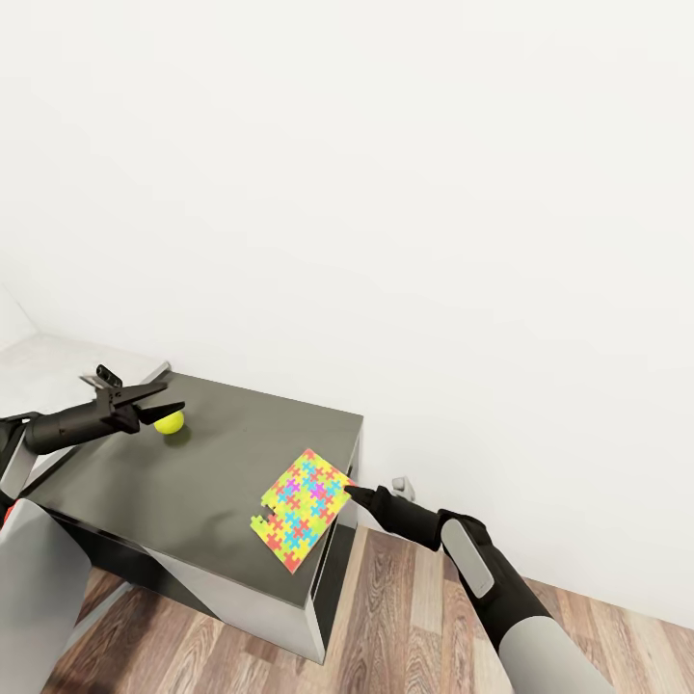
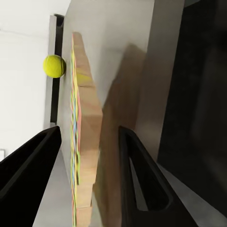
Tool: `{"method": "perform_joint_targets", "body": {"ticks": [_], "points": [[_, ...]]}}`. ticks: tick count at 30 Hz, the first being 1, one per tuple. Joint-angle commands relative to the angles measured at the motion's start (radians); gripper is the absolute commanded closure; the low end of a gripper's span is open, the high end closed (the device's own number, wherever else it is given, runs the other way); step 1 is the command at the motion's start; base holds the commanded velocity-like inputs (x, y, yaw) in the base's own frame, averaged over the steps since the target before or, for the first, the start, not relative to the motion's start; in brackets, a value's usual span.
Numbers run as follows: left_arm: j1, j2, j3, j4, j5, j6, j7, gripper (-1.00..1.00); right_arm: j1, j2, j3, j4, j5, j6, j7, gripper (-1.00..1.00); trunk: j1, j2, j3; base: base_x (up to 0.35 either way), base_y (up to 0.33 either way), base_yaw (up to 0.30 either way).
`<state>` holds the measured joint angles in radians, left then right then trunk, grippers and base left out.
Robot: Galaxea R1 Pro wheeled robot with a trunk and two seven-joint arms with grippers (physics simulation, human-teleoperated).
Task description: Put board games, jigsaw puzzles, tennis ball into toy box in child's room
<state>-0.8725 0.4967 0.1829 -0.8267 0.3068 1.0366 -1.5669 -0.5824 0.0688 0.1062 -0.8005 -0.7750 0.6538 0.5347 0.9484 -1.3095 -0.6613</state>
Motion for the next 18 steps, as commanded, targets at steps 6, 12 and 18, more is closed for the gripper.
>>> {"method": "perform_joint_targets", "body": {"ticks": [6, 12, 18], "points": [[0.0, 0.0, 0.0, 0.0, 0.0, 0.011, -0.004, -1.0, -0.001, 0.001, 0.0, 0.0, -0.004, 0.006, -0.001, 1.0, -0.012, 0.021, 0.009, 0.0, 0.0, 0.0], [0.0, 0.0, 0.0, 0.0, -0.001, 0.011, -0.004, -1.0, -0.001, 0.001, 0.0, 0.0, -0.004, 0.006, -0.001, 1.0, -0.035, 0.063, 0.027, 0.0, 0.0, 0.0], [0.0, 0.0, 0.0, 0.0, -0.001, 0.011, -0.004, -1.0, -0.001, 0.001, 0.0, -0.001, -0.004, 0.005, -0.001, 1.0, -0.058, 0.105, 0.046, 0.0, 0.0, 0.0]]}}
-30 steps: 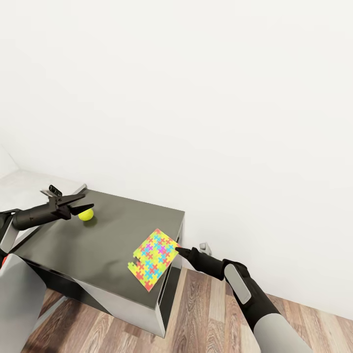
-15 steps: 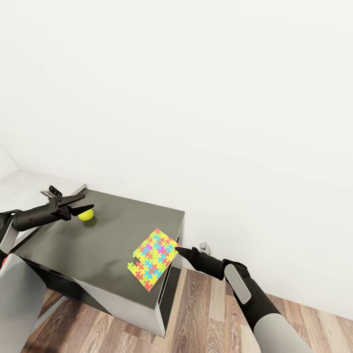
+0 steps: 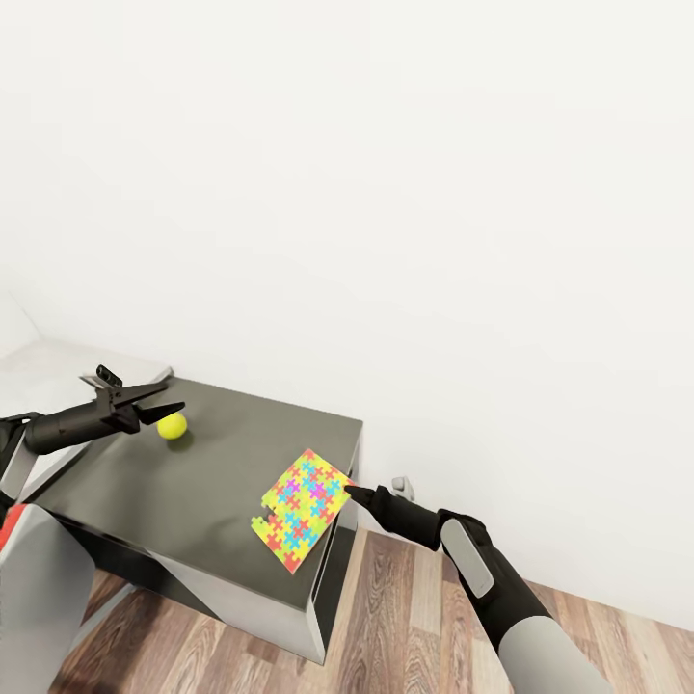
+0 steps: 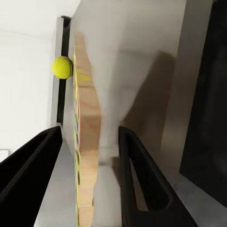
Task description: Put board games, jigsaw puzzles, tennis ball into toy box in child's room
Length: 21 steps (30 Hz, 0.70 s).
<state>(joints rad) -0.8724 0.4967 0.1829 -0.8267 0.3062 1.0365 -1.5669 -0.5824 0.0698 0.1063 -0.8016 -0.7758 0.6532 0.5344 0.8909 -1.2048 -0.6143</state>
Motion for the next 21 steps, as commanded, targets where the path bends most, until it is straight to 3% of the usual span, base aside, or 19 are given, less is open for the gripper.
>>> {"method": "perform_joint_targets", "body": {"ticks": [1, 21], "points": [[0.0, 0.0, 0.0, 0.0, -0.001, 0.011, -0.004, -1.0, -0.001, 0.0, 0.0, -0.001, -0.004, 0.005, 0.0, 1.0, -0.004, 0.007, 0.002, 0.0, 0.0, 0.0], [0.048, 0.001, 0.001, 0.002, -0.002, 0.011, -0.004, -1.0, 0.009, 0.001, 0.0, -0.018, -0.004, 0.004, 0.027, 1.0, -0.081, 0.147, 0.065, 0.0, 0.0, 0.0]]}}
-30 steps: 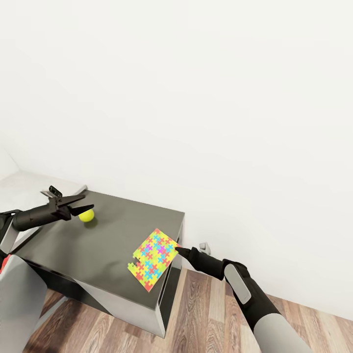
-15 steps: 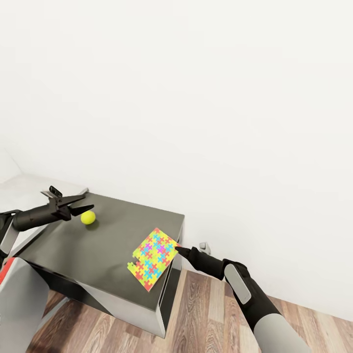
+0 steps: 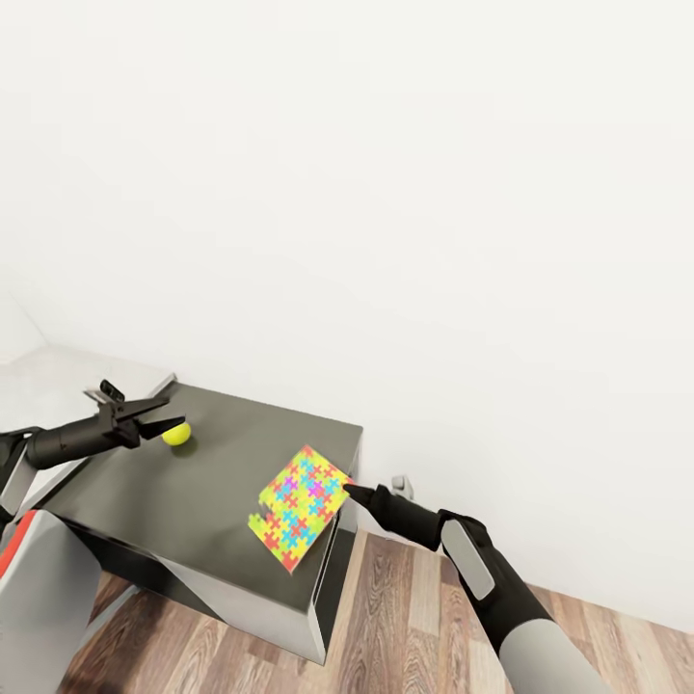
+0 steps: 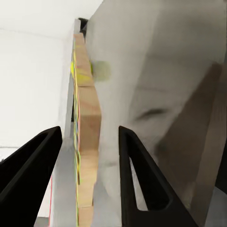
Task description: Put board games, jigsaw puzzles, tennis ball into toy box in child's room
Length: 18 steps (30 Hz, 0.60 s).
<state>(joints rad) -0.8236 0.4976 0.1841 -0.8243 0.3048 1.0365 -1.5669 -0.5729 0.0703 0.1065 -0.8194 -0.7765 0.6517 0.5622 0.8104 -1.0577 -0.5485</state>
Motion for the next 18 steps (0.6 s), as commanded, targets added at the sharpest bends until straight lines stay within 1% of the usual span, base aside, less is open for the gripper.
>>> {"method": "perform_joint_targets", "body": {"ticks": [1, 4, 6, 7, 12, 18], "points": [[0.001, 0.001, 0.0, 0.0, -0.001, 0.011, -0.004, -1.0, 0.002, 0.001, -0.001, -0.015, -0.003, 0.005, -0.001, 1.0, -0.004, 0.007, 0.002, 0.0, 0.0, 0.0], [0.006, 0.001, -0.001, 0.0, -0.001, 0.011, -0.004, -1.0, 0.008, 0.001, 0.0, -0.058, -0.003, -0.001, -0.001, 1.0, -0.015, 0.028, 0.012, 0.0, 0.0, 0.0], [0.013, 0.001, 0.0, 0.0, -0.001, 0.011, -0.004, -1.0, 0.01, -0.001, 0.008, -0.072, -0.003, -0.008, -0.001, 1.0, -0.023, 0.042, 0.018, 0.0, 0.0, 0.0], [0.017, 0.001, 0.0, 0.0, -0.001, 0.011, -0.004, -1.0, 0.012, -0.003, 0.019, -0.08, -0.003, -0.012, -0.001, 1.0, -0.027, 0.049, 0.021, 0.0, 0.0, 0.0], [0.021, 0.003, 0.001, -0.001, -0.001, 0.011, -0.004, -1.0, 0.013, -0.004, 0.032, -0.087, -0.003, -0.017, -0.001, 1.0, -0.046, 0.084, 0.037, 0.0, 0.0, 0.0], [0.024, 0.006, 0.001, 0.0, -0.002, 0.011, -0.004, -1.0, 0.013, 0.0, 0.032, -0.088, -0.003, -0.019, -0.003, 1.0, -0.069, 0.126, 0.056, 0.0, 0.0, 0.0]]}}
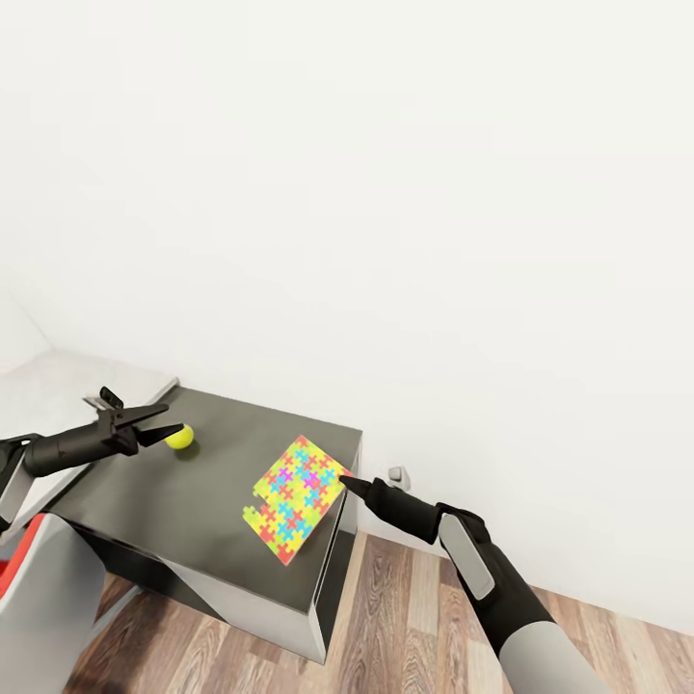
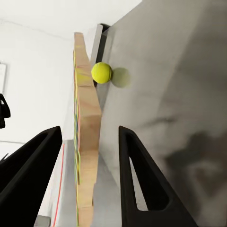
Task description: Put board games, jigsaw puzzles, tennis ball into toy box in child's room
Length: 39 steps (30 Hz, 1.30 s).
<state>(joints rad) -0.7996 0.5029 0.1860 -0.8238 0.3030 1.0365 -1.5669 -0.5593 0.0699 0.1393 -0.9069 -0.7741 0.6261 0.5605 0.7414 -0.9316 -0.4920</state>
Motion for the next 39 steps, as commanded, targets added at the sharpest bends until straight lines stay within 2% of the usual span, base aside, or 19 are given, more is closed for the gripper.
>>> {"method": "perform_joint_targets", "body": {"ticks": [1, 3, 7, 11, 13, 15, 21, 39], "points": [[0.0, 0.0, 0.0, 0.0, -0.001, 0.011, -0.004, -1.0, 0.0, 0.001, -0.001, -0.001, -0.005, 0.006, -0.001, 1.0, -0.004, 0.007, 0.002, 0.0, 0.0, 0.0], [-0.001, 0.0, 0.0, 0.0, -0.001, 0.011, -0.004, -1.0, 0.0, 0.003, -0.001, -0.002, -0.005, 0.002, -0.002, 1.0, -0.012, 0.021, 0.008, 0.0, 0.0, 0.0], [-0.002, 0.002, 0.003, 0.001, -0.004, 0.011, -0.004, -1.0, -0.002, 0.001, -0.001, -0.002, -0.006, -0.043, -0.001, 1.0, -0.012, 0.021, 0.008, 0.0, 0.0, 0.0], [-0.005, 0.015, 0.006, 0.0, -0.002, 0.011, -0.004, -1.0, -0.003, 0.0, -0.001, -0.018, -0.007, -0.057, -0.001, 1.0, -0.012, 0.021, 0.008, 0.0, 0.0, 0.0], [-0.007, 0.019, 0.02, 0.0, -0.001, 0.011, -0.004, -1.0, -0.003, -0.001, -0.002, -0.024, -0.008, -0.059, -0.001, 1.0, -0.012, 0.021, 0.008, 0.0, 0.0, 0.0], [-0.009, 0.021, 0.036, -0.001, -0.004, 0.011, -0.004, -1.0, -0.004, -0.003, -0.004, -0.025, -0.013, -0.06, -0.002, 1.0, -0.019, 0.035, 0.015, 0.0, 0.0, 0.0], [-0.01, 0.035, 0.055, -0.001, -0.005, 0.01, -0.004, -1.0, -0.004, -0.001, -0.006, -0.023, -0.015, -0.061, -0.003, 1.0, -0.042, 0.077, 0.034, 0.0, 0.0, 0.0], [-0.01, 0.038, 0.055, -0.004, -0.006, 0.01, -0.004, -1.0, -0.004, 0.006, -0.009, -0.02, -0.015, -0.065, -0.014, 1.0, -0.111, 0.203, 0.09, 0.0, 0.0, 0.0]]}}
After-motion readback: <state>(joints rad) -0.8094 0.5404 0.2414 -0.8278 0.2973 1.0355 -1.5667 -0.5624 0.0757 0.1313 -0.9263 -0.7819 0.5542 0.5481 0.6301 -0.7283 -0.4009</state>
